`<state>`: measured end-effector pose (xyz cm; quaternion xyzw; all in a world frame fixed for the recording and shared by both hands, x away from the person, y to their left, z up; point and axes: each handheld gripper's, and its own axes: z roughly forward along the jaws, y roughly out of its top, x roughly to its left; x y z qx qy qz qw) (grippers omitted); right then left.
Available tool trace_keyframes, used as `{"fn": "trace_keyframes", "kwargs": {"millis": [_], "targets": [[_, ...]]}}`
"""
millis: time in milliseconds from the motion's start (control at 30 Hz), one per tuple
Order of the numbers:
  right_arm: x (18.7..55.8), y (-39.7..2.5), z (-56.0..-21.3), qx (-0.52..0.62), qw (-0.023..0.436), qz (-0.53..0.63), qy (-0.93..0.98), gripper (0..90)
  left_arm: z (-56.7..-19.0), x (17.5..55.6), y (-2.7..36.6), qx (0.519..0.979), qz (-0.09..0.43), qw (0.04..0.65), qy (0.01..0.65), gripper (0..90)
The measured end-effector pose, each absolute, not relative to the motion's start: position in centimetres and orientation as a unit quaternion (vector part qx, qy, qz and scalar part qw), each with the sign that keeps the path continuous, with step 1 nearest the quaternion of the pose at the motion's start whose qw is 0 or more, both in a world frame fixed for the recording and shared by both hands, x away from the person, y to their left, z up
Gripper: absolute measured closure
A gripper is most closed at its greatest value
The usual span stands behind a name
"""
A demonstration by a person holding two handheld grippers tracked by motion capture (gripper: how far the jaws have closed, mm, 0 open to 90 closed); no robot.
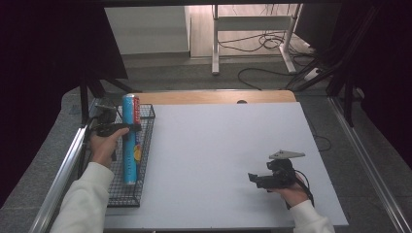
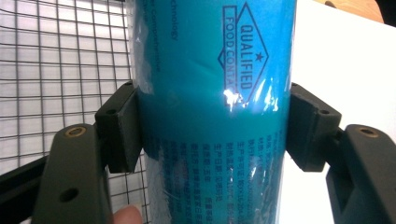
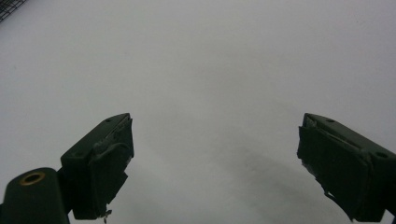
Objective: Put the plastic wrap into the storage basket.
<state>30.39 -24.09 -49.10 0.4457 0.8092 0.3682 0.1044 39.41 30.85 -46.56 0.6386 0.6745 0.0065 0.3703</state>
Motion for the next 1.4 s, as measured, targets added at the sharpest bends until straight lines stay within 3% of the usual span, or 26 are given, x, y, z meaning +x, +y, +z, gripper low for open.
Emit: {"fn": "trace_keyframes", "kwargs": {"millis": [367,600,900,1400], "targets": [[30.4,-24.0,-49.2,0.445,0.103,0.367,0.810,11.1,-48.4,40.7,30.4,0.634,0.014,0.340,0.694,30.7],[30.4,-24.0,-49.2,0.445,0.104,0.367,0.810,11.1,-47.1,39.4,29.9,0.657,0.047,0.354,0.664,20.7],[30.2,-24.1,-49.0,0.445,0.106,0.370,0.809,11.1,-43.6,35.2,28.2,0.697,0.083,0.382,0.601,16.4],[29.6,-24.2,-48.3,0.410,0.123,0.393,0.814,11.1,-43.5,25.6,23.1,0.762,0.081,0.436,0.472,17.5]]}}
